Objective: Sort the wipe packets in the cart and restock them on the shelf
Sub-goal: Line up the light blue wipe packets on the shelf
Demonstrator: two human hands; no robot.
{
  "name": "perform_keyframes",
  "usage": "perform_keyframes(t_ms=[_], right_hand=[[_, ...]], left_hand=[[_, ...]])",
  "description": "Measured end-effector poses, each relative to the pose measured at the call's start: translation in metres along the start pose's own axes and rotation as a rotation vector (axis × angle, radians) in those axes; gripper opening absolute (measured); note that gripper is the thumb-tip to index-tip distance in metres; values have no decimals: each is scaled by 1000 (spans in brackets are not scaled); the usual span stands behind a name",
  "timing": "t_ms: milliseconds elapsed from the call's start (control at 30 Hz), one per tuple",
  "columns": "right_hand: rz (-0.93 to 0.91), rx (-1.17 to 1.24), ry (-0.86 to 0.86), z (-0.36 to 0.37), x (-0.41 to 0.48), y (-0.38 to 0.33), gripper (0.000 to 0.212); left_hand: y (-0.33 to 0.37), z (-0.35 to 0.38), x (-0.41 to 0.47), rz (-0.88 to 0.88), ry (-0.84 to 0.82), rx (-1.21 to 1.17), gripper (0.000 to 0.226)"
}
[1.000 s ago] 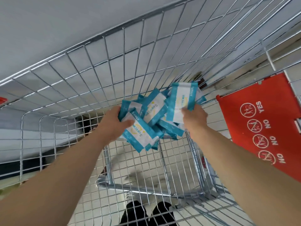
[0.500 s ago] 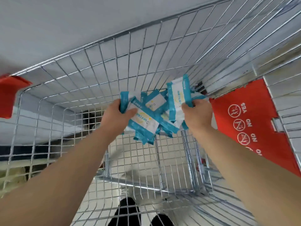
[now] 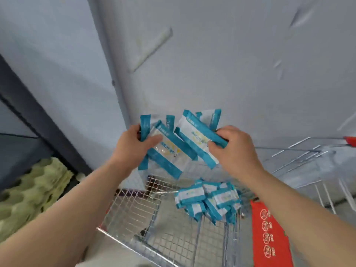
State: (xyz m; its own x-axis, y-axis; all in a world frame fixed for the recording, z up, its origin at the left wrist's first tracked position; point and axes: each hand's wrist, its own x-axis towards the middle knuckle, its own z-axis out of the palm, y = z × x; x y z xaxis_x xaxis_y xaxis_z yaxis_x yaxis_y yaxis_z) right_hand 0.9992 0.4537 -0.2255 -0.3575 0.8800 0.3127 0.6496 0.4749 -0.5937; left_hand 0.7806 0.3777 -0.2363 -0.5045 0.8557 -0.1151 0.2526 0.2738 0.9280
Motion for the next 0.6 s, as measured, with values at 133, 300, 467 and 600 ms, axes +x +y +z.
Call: perform_keyframes(t_ms=[133, 300, 467, 600], right_hand=[[-186, 63, -8, -27, 27, -102, 5], [-385, 157, -52, -28, 47, -231, 9], [-497, 247, -104, -5, 51, -356, 16], [-547, 296, -175, 25, 47, -452, 14]], left_hand=[[53, -92, -35, 70, 161, -74, 13], [91, -213, -79, 92, 359, -110, 20], [101, -330, -116, 125, 524, -87, 19], [90, -425, -129, 120, 615, -116, 22]])
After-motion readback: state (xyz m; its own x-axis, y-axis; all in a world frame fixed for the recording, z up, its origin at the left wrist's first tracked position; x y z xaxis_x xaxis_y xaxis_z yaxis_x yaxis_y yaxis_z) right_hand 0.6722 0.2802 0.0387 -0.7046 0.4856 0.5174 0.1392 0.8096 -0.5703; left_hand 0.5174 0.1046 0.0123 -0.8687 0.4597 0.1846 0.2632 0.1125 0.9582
